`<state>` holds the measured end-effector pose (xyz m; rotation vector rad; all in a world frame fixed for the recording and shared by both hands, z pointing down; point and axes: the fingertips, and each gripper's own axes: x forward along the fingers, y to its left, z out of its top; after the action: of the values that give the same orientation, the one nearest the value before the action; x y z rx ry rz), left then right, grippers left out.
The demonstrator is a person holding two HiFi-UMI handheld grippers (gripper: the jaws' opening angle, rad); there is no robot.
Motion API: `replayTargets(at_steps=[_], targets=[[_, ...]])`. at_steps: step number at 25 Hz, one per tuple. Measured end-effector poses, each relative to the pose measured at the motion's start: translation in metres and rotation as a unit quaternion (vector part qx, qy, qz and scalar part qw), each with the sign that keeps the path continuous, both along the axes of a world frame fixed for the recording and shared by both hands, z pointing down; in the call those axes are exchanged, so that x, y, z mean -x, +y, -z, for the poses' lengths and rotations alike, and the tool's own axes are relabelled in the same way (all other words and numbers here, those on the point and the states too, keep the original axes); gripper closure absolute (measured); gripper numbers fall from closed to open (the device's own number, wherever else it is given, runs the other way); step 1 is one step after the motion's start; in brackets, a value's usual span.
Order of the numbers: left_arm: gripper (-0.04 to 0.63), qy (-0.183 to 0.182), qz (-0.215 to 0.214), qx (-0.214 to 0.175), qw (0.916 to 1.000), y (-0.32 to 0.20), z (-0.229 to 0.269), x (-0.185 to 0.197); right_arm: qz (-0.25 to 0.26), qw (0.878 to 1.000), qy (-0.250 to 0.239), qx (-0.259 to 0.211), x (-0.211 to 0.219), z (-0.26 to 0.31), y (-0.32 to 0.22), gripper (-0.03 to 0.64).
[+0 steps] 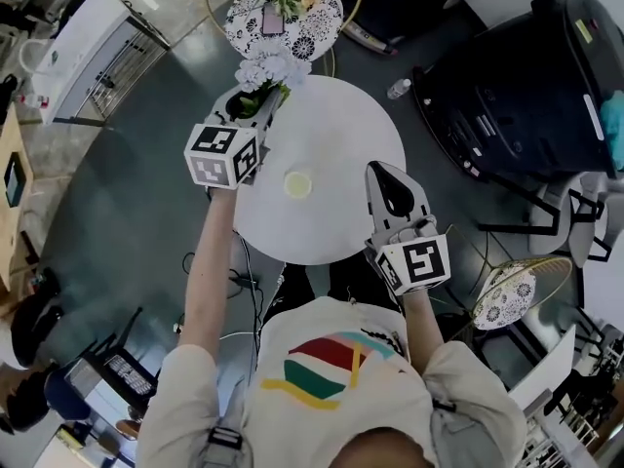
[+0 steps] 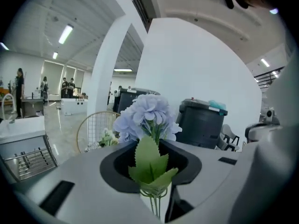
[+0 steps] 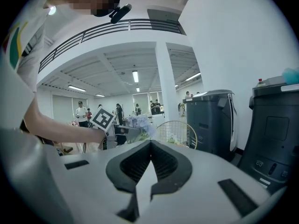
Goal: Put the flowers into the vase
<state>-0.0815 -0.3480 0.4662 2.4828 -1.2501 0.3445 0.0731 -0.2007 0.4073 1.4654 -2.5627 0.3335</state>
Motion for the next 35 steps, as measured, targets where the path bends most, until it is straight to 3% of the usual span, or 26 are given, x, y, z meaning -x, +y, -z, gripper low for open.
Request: replayTargets(at_steps=[4, 7, 12, 16, 20, 24, 27, 35], targets=[[0.474, 0.028, 0.006, -0.075, 0.9968, 0.012, 0.07, 0.003, 0.006, 1.0, 0.001, -0.023, 0.008, 0.017, 0.013, 0.607], [0.474, 0.057, 0.005, -0.131, 0.9897, 0.032, 0.123, 0.007, 0.008, 0.999, 0.002, -0.043, 0.016, 0.033, 0.025, 0.607], [0.474, 0.149, -0.001, -0.205, 0.9675, 0.079, 0.201, 0.006, 0.007, 0.997, 0.003, -0.072, 0.021, 0.052, 0.045, 0.607], [0.474, 0.187, -0.023, -0.255, 0.9483, 0.119, 0.237, 0.0, 0.004, 0.996, 0.009, -0.084, 0.024, 0.057, 0.057, 0.607], [0.474, 0.191, -0.042, -0.295, 0.9353, 0.149, 0.249, -0.007, -0.008, 0.996, 0.009, -0.087, 0.024, 0.056, 0.071, 0.607], [0.474, 0.187, -0.048, -0.316, 0.9289, 0.162, 0.248, -0.008, -0.02, 0.996, 0.009, -0.087, 0.024, 0.055, 0.081, 0.607], [0.474, 0.193, -0.046, -0.314, 0.9286, 0.165, 0.24, -0.013, -0.028, 0.996, 0.012, -0.082, 0.019, 0.05, 0.086, 0.607], [0.474, 0.146, -0.055, -0.323, 0.9334, 0.169, 0.205, -0.032, -0.048, 0.996, 0.022, -0.07, 0.005, 0.029, 0.086, 0.607]])
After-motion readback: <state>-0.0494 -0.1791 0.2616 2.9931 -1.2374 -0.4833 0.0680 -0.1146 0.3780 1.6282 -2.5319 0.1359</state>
